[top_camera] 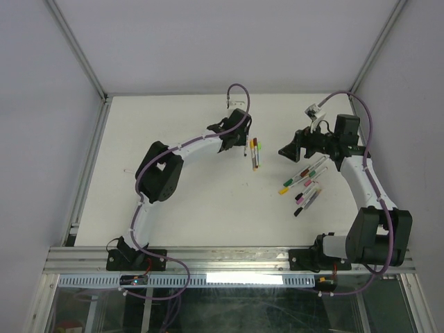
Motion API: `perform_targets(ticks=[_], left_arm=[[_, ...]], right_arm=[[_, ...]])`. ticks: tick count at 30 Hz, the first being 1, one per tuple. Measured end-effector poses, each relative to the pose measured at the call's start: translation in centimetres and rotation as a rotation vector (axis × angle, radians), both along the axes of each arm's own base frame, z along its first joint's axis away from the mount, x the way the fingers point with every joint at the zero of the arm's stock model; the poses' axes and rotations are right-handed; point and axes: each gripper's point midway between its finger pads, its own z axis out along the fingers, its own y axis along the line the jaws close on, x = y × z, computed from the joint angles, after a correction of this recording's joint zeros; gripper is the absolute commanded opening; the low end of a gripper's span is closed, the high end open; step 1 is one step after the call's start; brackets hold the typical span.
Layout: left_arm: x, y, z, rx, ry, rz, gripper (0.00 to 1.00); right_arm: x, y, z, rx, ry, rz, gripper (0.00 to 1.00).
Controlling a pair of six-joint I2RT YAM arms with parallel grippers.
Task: Open the pen caps
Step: Pick up the pen from the center of the board.
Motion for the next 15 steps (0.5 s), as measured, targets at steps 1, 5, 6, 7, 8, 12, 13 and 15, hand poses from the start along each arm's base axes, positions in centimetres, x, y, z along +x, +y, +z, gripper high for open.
perform_targets(ticks=[1, 5, 6, 7, 8, 12, 13, 15], left_arm=[[0.6, 0.3, -0.1, 0.000, 0.005, -0.001, 0.39], [2.0, 0.7, -0.6, 0.004, 0.018, -0.013, 0.40], [2.1, 0.4, -0.7, 0.001, 0.024, -0.024, 0.40], [2.0, 0.0, -0.8, -0.002, 0.027, -0.037, 0.41], [2.0, -0.3, -1.0, -0.001, 0.030, -0.047, 0.41], [1.8, -1.2, -1.5, -0.011, 0.043, -0.079, 0.41], [1.7, -1.3, -1.6, -0.012, 0.046, -0.083, 0.41], [1.8, -1.5, -1.7, -0.011, 0.053, -0.088, 0.42]], right_arm=[[0.0, -0.1, 0.0, 0.002, 0.001, -0.003, 0.84], [0.1, -0.3, 0.1, 0.006, 0.004, -0.009, 0.85], [0.0, -0.2, 0.1, 0.007, 0.004, -0.009, 0.85], [0.0, -0.2, 0.1, 0.007, 0.005, -0.008, 0.85], [0.0, -0.2, 0.1, 0.009, 0.005, -0.007, 0.84], [0.0, -0.2, 0.1, 0.013, 0.007, -0.005, 0.85], [0.0, -0.2, 0.1, 0.013, 0.007, -0.005, 0.85], [0.0, -0.1, 0.1, 0.013, 0.006, -0.004, 0.85]])
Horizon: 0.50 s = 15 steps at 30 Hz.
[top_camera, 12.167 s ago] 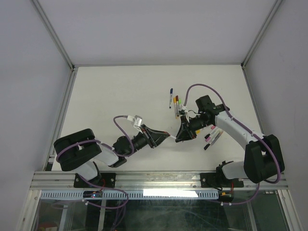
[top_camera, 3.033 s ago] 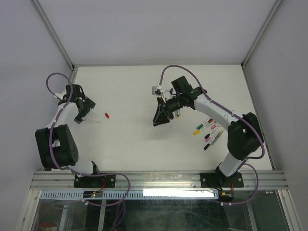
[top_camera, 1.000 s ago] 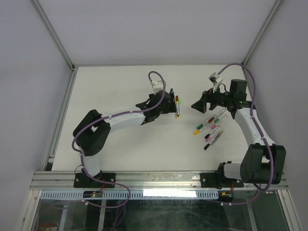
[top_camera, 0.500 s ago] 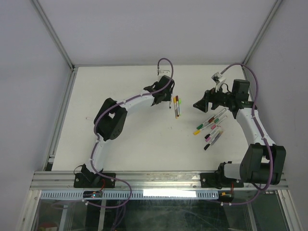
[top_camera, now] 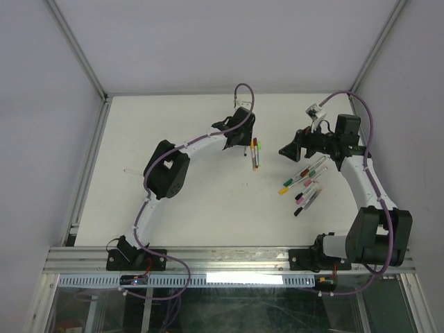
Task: Open the pen caps
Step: Pick up the pen from the center of the board.
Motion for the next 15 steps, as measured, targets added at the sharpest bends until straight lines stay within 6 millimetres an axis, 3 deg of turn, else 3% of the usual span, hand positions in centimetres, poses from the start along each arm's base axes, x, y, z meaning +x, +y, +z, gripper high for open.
perform_targets(ticks=[15], left_arm=[[0.0, -0.1, -1.6, 0.025, 0.028, -0.001, 0.42]], right_arm=[[-0.1, 0.1, 0.1, 0.008, 0.001, 0.008, 0.85]])
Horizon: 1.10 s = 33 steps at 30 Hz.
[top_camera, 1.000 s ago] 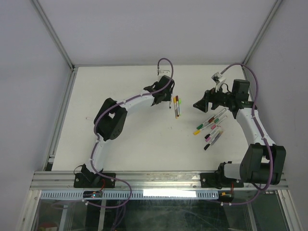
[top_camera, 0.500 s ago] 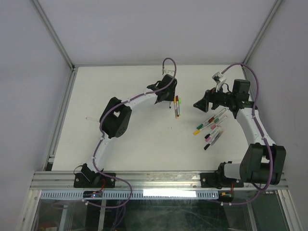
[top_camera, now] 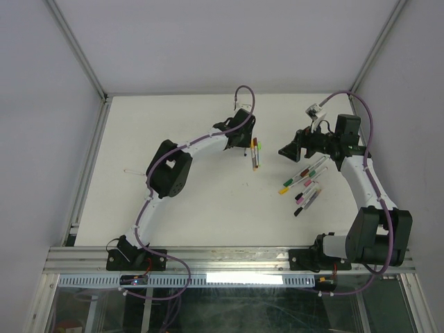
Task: Open the pen caps
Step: Pick up the pen from the center of the board.
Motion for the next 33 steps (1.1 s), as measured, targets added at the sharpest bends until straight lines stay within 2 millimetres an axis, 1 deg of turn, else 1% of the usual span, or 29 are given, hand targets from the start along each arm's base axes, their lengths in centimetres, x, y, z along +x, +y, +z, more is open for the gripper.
perform_targets(ticks=[5, 11, 17, 21, 24, 26, 28, 31, 33], left_arm=[[-0.6, -0.4, -0.5, 0.010, 0.011, -0.012, 0.41], [-0.8, -0.7, -0.7, 0.016, 0.015, -0.017, 0.34], [-0.7, -0.1, -0.9, 0.038, 0.008, 0.003, 0.29], [-0.6, 0.9, -1.1, 0.067, -0.013, 0.031, 0.22], [-1.1, 2.0, -1.1, 0.091, -0.016, 0.047, 0.18], [-1.6, 2.7, -1.2, 0.105, -0.011, 0.052, 0.17], [-2.2, 3.2, -1.2, 0.113, -0.007, 0.054, 0.10], [-3.2, 4.2, -1.2, 0.122, 0.000, 0.051, 0.04], [-4.1, 5.1, -1.2, 0.128, 0.007, 0.051, 0.02]], right_arm=[[-0.1, 0.1, 0.1, 0.005, 0.001, 0.005, 0.84], [-0.1, 0.1, 0.1, 0.007, 0.001, 0.007, 0.84], [-0.2, 0.4, 0.3, 0.027, 0.006, 0.015, 0.84], [-0.3, 0.7, 0.6, 0.058, 0.008, 0.025, 0.83], [-0.6, 1.2, 0.5, 0.087, 0.020, 0.037, 0.83], [-0.9, 1.6, 0.3, 0.113, 0.033, 0.046, 0.82], [-1.2, 2.1, 0.0, 0.140, 0.050, 0.057, 0.82], [-1.8, 3.1, -0.3, 0.175, 0.076, 0.078, 0.82], [-2.2, 3.8, -0.3, 0.191, 0.086, 0.097, 0.82]])
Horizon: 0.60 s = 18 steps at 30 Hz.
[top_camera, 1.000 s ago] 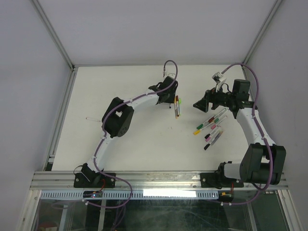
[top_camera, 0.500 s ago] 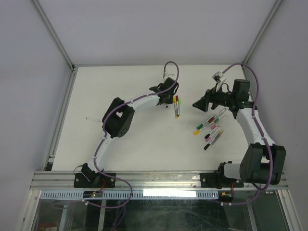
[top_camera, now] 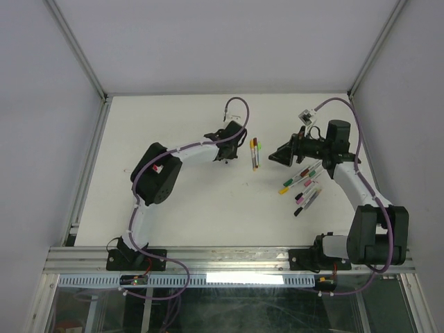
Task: Open the pen caps
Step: Pick up the pen from the center of the board.
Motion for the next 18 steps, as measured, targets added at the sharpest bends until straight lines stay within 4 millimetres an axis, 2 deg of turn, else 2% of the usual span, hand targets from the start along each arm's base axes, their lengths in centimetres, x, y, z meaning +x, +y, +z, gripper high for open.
perform_targets(ticks=[6, 9, 12, 18], left_arm=[[-3.0, 2.9, 0.2, 0.025, 0.028, 0.009, 0.03], [-4.2, 4.1, 0.6, 0.034, 0.034, 0.016, 0.08], [-4.9, 4.7, 1.0, 0.028, 0.033, 0.020, 0.15], [-6.3, 5.8, 0.3, 0.032, 0.057, 0.039, 0.19]], right_arm=[[-0.4, 1.3, 0.5, 0.024, -0.002, 0.041, 0.82], [-0.6, 1.7, 0.6, 0.031, -0.003, 0.056, 0.82], [-0.7, 1.9, 0.6, 0.033, 0.000, 0.062, 0.82], [-0.7, 2.0, 0.5, 0.037, 0.008, 0.065, 0.82]])
